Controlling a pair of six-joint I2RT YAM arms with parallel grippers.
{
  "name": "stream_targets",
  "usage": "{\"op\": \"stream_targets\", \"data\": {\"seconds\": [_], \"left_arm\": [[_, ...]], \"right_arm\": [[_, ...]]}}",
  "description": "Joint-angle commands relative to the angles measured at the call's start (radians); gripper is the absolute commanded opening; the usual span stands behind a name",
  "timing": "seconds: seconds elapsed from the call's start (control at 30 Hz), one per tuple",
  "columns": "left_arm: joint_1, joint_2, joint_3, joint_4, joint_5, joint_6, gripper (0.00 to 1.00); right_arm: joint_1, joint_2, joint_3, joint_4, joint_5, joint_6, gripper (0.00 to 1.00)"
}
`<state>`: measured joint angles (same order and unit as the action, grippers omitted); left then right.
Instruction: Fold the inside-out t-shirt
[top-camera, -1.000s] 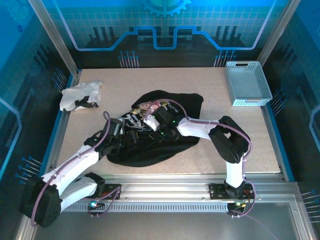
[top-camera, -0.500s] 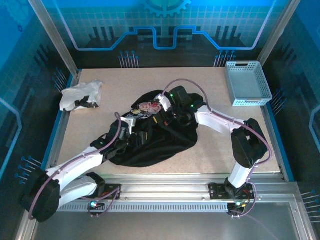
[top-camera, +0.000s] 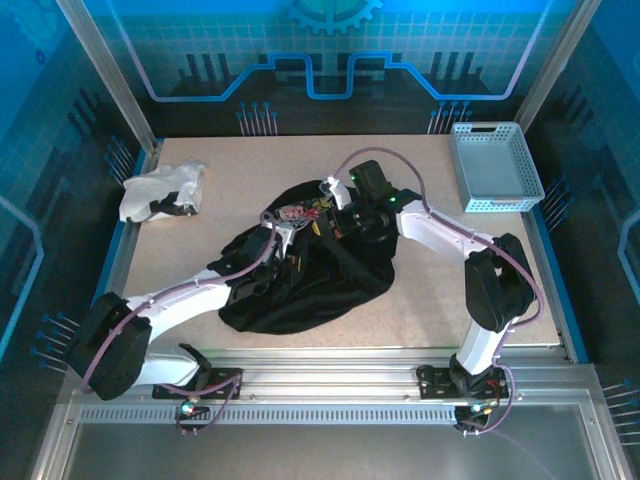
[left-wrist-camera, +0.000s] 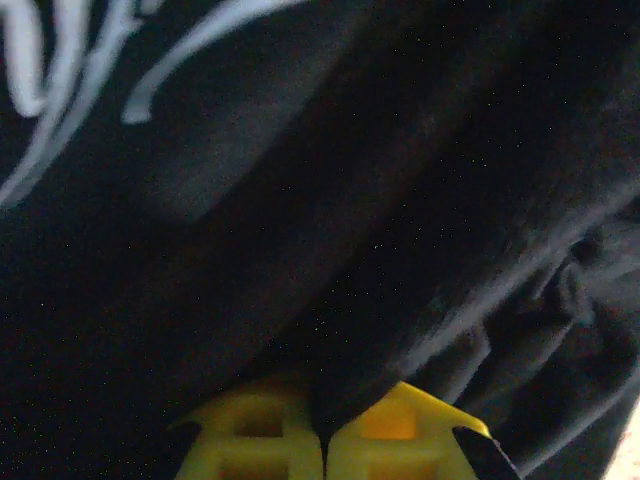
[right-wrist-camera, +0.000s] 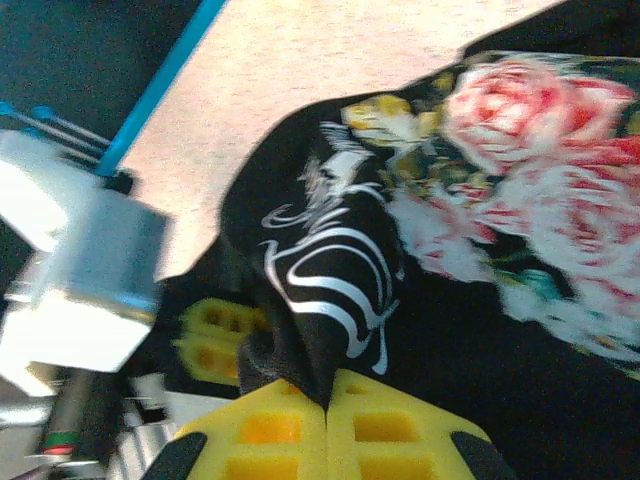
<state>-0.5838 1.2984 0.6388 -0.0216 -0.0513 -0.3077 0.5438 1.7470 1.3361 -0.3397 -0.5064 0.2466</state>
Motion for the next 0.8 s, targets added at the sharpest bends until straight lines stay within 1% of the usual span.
{"op": "stream_targets", "data": {"seconds": [0.0,0.1,0.2,0.27,0.37,0.47,0.53,0.6,0.7,0.77], "left_arm": [[-0.002,-0.11,0.024,-0.065,0.099,0.017,0.0],[-0.001,-0.212,0.021,-0.077,0.223,0.006,0.0],[-0.002,-0.284,0.047,-0.082,0.278,-0.011,0.0],[-0.001,-0.313,0.071,-0.076,0.294,-0.008,0.0],[-0.002,-0.323,0.114,-0.08,0.288,0.025,0.0],[-0.002,-0.309,0.156,-0.098,0.269,0.062,0.0],[0.0,-0.304,0.167,-0.106,0.257,0.076,0.0],[0.0,-0.307,0.165,-0.106,0.256,0.083,0.0],[0.0,-0.312,0.15,-0.094,0.251,0.079,0.0],[0.001,-0.306,0.136,-0.087,0.251,0.074,0.0]], "right_arm": [[-0.023,-0.034,0.044,-0.084,0.131,-0.025,0.0],[-0.029,-0.115,0.034,-0.124,0.186,-0.076,0.0],[-0.035,-0.235,0.01,-0.192,0.278,-0.139,0.0],[-0.037,-0.327,-0.015,-0.219,0.327,-0.168,0.0],[-0.045,-0.454,-0.039,-0.255,0.398,-0.196,0.0],[-0.061,-0.529,-0.058,-0.265,0.439,-0.208,0.0],[-0.071,-0.546,-0.071,-0.257,0.468,-0.204,0.0],[-0.085,-0.53,-0.089,-0.239,0.5,-0.186,0.0],[-0.099,-0.446,-0.105,-0.212,0.556,-0.172,0.02],[-0.102,-0.367,-0.106,-0.192,0.568,-0.169,0.04]]}}
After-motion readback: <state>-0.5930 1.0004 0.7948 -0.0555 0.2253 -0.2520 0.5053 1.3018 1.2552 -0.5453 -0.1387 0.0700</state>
